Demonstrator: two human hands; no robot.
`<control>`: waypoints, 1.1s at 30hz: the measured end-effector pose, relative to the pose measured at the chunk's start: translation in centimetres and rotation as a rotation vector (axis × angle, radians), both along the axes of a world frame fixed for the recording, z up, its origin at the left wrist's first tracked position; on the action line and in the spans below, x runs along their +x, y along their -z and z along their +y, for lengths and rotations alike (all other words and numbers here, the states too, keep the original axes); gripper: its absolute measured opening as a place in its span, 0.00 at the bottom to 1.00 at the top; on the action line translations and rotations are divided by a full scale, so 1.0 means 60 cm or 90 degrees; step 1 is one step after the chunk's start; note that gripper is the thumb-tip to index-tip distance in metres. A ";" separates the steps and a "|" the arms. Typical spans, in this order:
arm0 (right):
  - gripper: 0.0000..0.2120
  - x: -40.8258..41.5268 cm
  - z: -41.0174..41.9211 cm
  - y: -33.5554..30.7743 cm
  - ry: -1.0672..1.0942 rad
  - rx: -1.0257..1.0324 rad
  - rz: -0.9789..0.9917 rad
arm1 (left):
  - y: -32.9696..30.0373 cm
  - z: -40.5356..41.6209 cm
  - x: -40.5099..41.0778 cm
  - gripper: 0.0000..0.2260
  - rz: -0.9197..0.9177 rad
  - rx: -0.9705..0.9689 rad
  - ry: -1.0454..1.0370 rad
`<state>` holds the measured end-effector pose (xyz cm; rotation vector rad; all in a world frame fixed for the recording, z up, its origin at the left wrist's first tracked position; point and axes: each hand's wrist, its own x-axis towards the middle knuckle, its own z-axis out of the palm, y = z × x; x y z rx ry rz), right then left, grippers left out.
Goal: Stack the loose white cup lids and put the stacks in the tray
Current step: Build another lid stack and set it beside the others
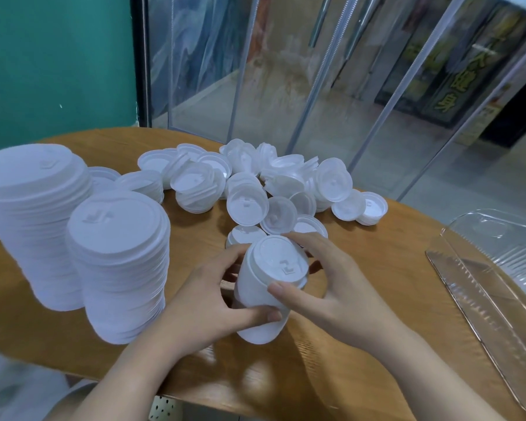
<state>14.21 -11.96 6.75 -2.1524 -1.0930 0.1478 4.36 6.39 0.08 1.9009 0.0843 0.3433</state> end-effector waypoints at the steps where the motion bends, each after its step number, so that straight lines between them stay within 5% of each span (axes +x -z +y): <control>1: 0.29 -0.002 -0.001 0.003 0.005 -0.003 0.006 | 0.000 0.000 0.000 0.34 0.001 0.002 0.001; 5: 0.36 -0.002 -0.010 0.004 0.011 -0.010 0.050 | 0.002 0.001 0.000 0.34 -0.004 0.008 -0.001; 9: 0.23 0.064 -0.019 0.013 0.139 0.110 0.070 | 0.004 0.003 0.001 0.34 0.002 0.006 0.001; 12: 0.18 0.151 -0.016 0.061 0.230 -0.030 -0.028 | 0.004 0.003 0.003 0.35 0.004 0.014 0.005; 15: 0.27 0.209 -0.002 0.117 0.193 -0.158 -0.101 | 0.004 0.000 0.005 0.36 -0.002 0.020 0.008; 22: 0.21 0.241 0.027 0.146 0.200 -0.213 -0.166 | 0.009 -0.001 0.005 0.35 -0.017 0.008 0.014; 29: 0.06 0.214 0.010 0.108 0.228 -0.097 -0.072 | 0.006 0.000 0.003 0.36 -0.013 0.011 0.014; 33: 0.08 0.193 -0.010 0.089 0.228 0.047 0.041 | 0.003 0.000 0.002 0.35 -0.015 0.010 0.018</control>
